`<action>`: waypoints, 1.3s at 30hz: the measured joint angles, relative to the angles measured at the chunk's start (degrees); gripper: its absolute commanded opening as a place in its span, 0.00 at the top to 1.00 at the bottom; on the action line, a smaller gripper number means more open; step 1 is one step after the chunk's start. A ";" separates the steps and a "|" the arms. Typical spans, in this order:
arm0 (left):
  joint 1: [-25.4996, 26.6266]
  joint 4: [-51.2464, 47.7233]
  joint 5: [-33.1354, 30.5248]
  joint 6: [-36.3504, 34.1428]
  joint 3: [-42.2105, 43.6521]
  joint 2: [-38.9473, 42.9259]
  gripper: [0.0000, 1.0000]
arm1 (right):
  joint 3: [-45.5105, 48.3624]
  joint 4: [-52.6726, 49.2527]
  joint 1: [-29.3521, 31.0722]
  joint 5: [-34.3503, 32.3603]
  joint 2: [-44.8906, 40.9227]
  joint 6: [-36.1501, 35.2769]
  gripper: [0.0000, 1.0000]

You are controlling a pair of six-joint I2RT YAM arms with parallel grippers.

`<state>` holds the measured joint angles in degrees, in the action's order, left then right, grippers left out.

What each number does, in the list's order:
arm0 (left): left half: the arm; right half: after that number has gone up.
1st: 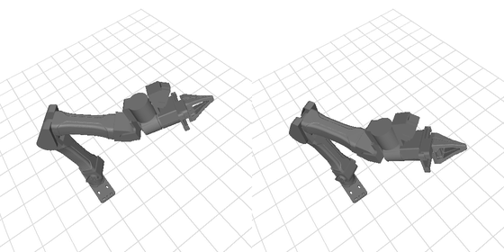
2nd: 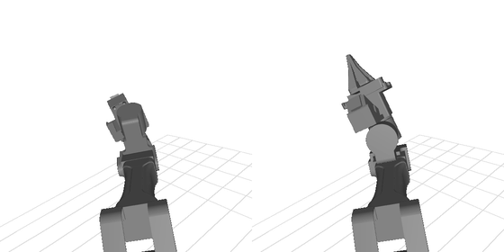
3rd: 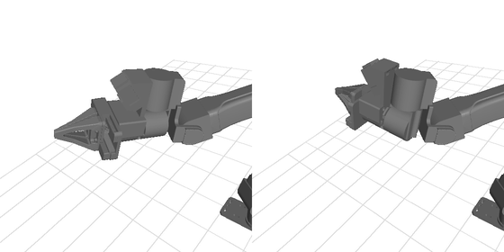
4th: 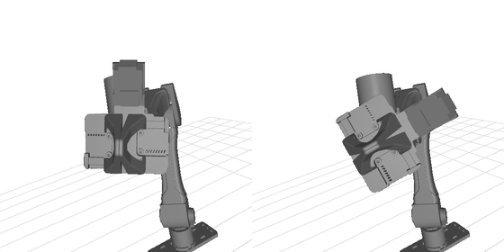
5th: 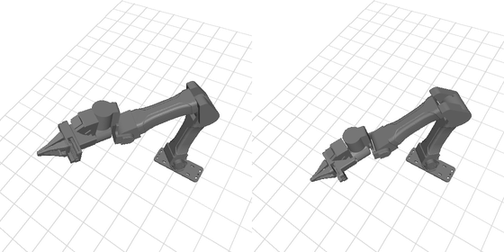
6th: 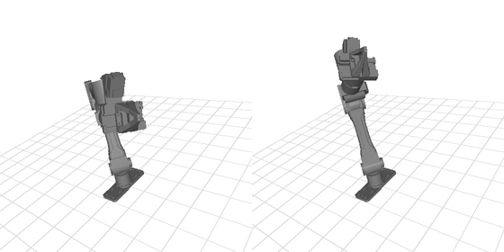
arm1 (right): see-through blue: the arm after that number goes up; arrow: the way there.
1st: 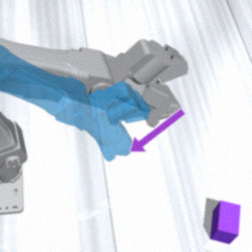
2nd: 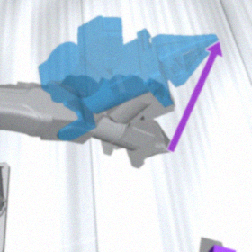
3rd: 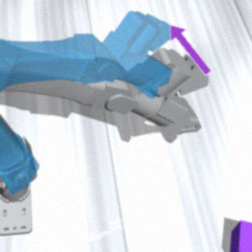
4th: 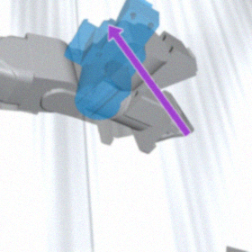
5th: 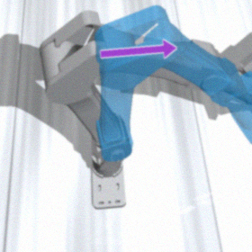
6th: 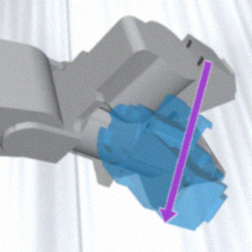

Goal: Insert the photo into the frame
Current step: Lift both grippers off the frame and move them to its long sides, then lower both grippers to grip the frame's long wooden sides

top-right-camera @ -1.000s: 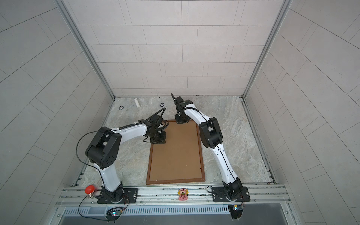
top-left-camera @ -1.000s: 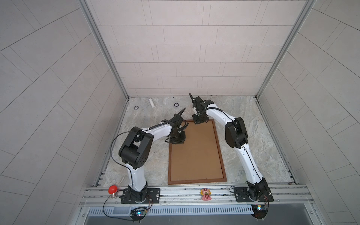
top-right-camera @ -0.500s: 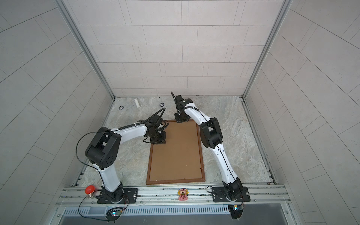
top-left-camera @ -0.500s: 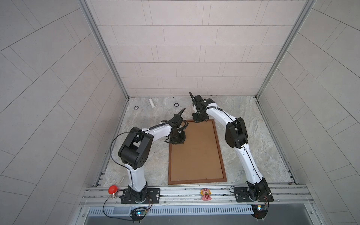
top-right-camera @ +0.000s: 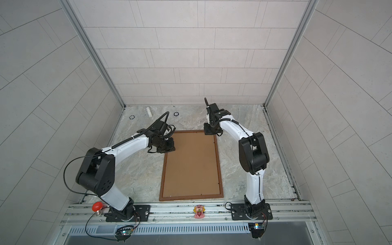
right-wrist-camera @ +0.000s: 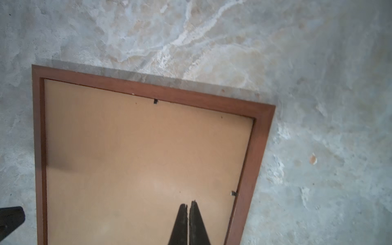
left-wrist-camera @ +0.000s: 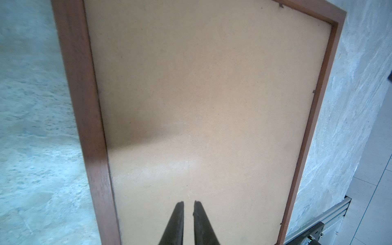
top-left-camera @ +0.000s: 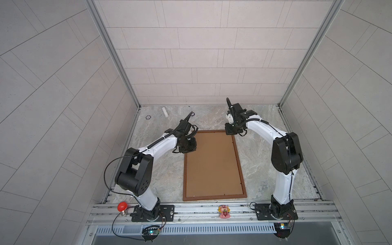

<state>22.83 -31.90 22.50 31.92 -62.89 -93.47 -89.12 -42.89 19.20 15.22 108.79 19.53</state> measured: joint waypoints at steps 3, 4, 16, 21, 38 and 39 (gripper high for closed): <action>-0.74 -1.68 -2.16 -0.46 1.66 2.43 0.81 | 8.76 1.57 -1.01 0.35 -5.95 0.46 0.84; -1.18 -2.45 -3.23 -0.50 2.27 3.37 0.80 | 11.37 1.77 -1.16 0.44 -7.85 0.57 0.78; -7.34 -5.18 -14.14 -0.39 9.07 5.01 0.75 | 34.36 4.24 -3.04 6.29 -28.09 2.36 0.27; -7.32 -4.96 -16.76 -0.44 9.44 0.98 0.75 | 40.94 6.86 -3.04 7.98 -29.31 3.23 0.21; -3.87 -2.69 -16.37 -0.87 7.69 -3.78 0.77 | 40.89 18.36 -3.15 13.88 -17.88 3.65 0.21; -3.04 -2.43 -16.31 -0.92 7.34 -4.11 0.77 | 40.81 19.17 -3.15 14.58 -17.53 3.72 0.21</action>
<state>19.79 -34.33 6.20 31.00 -55.55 -97.58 -48.31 -23.73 16.05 29.80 91.26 23.24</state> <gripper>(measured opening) 0.232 0.790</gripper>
